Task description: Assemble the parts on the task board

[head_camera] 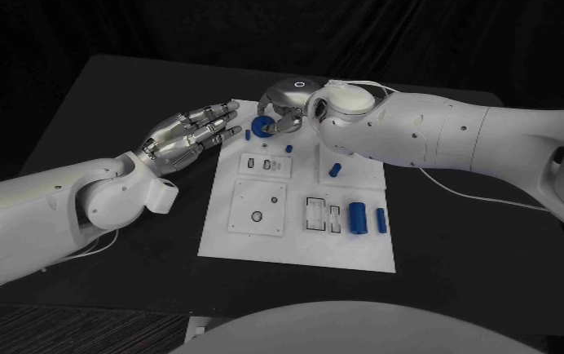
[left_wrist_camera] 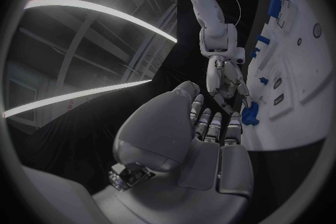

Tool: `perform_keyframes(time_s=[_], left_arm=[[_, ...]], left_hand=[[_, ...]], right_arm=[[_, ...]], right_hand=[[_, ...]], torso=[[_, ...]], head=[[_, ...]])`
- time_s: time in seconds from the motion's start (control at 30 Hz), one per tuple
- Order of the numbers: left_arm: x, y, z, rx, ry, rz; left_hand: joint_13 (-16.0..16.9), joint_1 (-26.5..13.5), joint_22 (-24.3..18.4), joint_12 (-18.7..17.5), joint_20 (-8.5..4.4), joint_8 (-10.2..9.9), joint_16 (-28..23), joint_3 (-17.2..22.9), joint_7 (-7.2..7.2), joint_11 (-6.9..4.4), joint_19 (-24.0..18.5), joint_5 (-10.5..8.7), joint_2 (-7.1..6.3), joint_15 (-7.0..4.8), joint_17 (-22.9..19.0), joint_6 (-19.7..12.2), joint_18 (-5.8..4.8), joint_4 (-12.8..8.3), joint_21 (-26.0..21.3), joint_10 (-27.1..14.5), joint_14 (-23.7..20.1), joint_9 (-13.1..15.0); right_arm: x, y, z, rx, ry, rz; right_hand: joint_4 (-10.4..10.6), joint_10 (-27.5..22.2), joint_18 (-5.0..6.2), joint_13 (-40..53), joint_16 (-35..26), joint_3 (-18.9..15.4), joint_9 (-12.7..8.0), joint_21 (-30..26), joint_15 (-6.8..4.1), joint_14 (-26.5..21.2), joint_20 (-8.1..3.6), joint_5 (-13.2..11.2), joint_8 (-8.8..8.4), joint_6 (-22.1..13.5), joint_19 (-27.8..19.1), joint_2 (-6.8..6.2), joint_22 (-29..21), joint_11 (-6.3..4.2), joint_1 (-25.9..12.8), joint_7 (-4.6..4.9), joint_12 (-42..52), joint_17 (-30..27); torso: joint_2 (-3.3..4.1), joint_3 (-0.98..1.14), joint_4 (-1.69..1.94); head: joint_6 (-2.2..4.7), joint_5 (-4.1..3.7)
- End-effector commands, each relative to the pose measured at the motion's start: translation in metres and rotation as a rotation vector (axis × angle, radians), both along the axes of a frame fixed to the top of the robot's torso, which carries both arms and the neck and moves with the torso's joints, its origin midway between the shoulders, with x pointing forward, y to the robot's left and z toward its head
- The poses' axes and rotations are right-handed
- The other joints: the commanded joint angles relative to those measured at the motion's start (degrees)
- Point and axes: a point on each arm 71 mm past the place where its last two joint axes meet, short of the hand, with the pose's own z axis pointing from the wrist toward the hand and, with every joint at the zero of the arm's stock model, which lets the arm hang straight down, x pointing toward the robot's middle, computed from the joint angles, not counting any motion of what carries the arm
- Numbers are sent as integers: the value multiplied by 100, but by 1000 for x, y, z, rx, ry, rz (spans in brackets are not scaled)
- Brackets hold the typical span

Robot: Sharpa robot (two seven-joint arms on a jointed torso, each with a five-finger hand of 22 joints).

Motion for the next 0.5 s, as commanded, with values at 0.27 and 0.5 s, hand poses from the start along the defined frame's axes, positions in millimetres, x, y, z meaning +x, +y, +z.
perform_keyframes(time_s=[0.27,0.5], left_arm=[[-1,-1,1,-13,-8,-4],[-1,-2,1,-14,-8,-6]], left_hand=[[9,-61,4,29,39,23,39,42,10,46,9,-26,-18,30,7,39,68,-6,12,-2,4,8],[8,-65,4,27,40,25,38,53,11,48,9,-26,-22,31,7,39,68,-9,12,-3,4,8]], right_arm=[[2,-3,-7,-33,35,-33],[1,-3,-10,-50,57,-32]], right_hand=[[-103,610,28,1507,-34,114,154,-37,35,441,46,419,42,-7,323,-37,1292,34,94,24,20,692],[-159,610,26,1507,-28,136,194,-30,34,442,47,316,22,-50,326,-92,1295,32,122,21,20,703]], torso=[[-4,-3,-6],[-2,-4,-6]], head=[[-13,19],[-13,12]])
